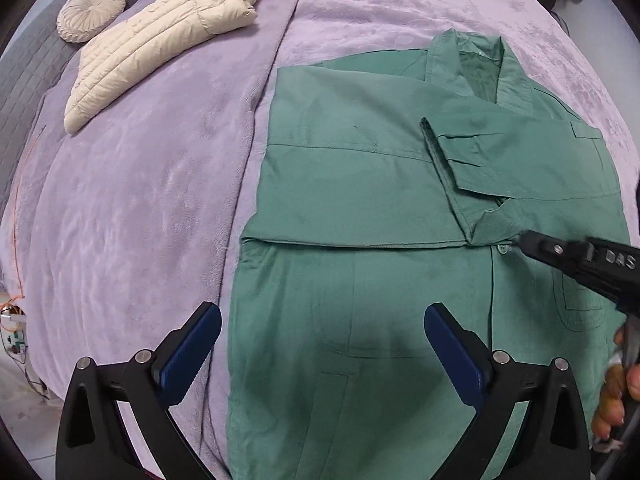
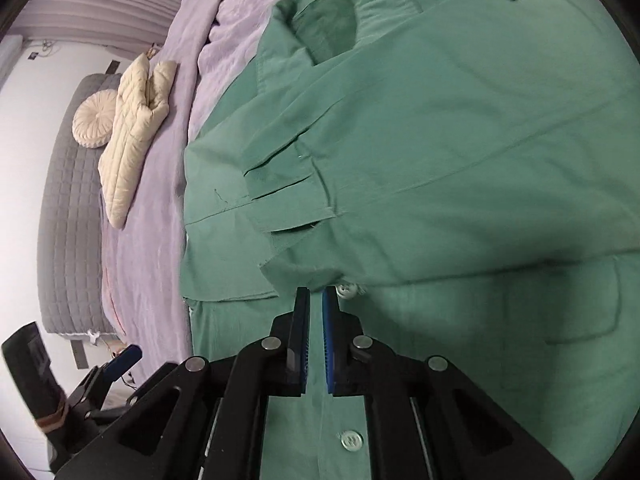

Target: Fold small clothes

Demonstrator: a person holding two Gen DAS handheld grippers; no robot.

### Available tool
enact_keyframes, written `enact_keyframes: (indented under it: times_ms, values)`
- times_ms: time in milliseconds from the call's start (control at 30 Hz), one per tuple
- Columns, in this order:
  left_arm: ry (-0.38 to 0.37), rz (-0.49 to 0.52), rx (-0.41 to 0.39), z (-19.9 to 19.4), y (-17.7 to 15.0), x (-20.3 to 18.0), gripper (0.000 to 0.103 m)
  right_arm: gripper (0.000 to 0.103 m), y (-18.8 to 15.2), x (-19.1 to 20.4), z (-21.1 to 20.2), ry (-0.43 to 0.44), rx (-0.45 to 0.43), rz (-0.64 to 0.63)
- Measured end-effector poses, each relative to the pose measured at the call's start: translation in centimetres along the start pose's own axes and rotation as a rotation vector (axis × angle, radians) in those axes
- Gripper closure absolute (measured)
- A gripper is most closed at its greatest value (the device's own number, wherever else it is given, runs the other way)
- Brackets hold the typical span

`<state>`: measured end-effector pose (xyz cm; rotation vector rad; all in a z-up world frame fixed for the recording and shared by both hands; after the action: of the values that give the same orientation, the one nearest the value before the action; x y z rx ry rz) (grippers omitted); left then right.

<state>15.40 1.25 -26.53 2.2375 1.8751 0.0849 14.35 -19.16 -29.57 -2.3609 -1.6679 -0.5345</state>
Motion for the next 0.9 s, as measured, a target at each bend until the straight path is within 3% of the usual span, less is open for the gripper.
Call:
enact_keyframes:
  times_ms: [167, 267, 400, 667, 733, 800, 900]
  values:
    - [-0.007, -0.028, 0.029, 0.0, -1.3, 1.8, 0.001, 0.092, 0.3, 2.1, 3.7, -0.03, 0.069, -0.048]
    - [-0.019, -0.033, 0.029, -0.3, -1.8, 2.0, 0.001, 0.092, -0.7, 3.0, 1.9, 0.016, 0.076, -0.083]
    - [-0.038, -0.034, 0.029, -0.7, -1.9, 1.7, 0.001, 0.092, -2.2, 1.8, -1.3, -0.012, 0.066, -0.097]
    - [-0.068, 0.007, 0.043, -1.1, -2.3, -0.2, 0.001, 0.092, -4.3, -2.8, -6.6, -0.08, 0.012, -0.007]
    - [-0.077, 0.013, 0.044, -1.3, -2.5, -0.6, 0.001, 0.082, -5.0, -3.6, -7.6, -0.091, 0.008, 0.009]
    - [-0.088, 0.016, 0.047, -1.4, -2.7, -0.9, 0.001, 0.058, -5.7, -3.9, -8.1, -0.106, 0.004, 0.015]
    - [-0.097, 0.021, 0.053, -1.7, -3.0, -1.2, 0.001, 0.056, -6.5, -4.0, -9.0, -0.116, -0.006, 0.022]
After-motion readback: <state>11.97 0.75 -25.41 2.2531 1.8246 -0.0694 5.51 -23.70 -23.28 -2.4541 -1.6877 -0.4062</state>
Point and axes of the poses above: each gripper's, at about its wrist camera, not at the fingertips, and z roughly the way its jaws point, x to its left, y to its top, the point moved 9 cm from there along z, roughly the way its jaws point, and after that the axes turned 10 degrees about -y, right-handed, at the moved point
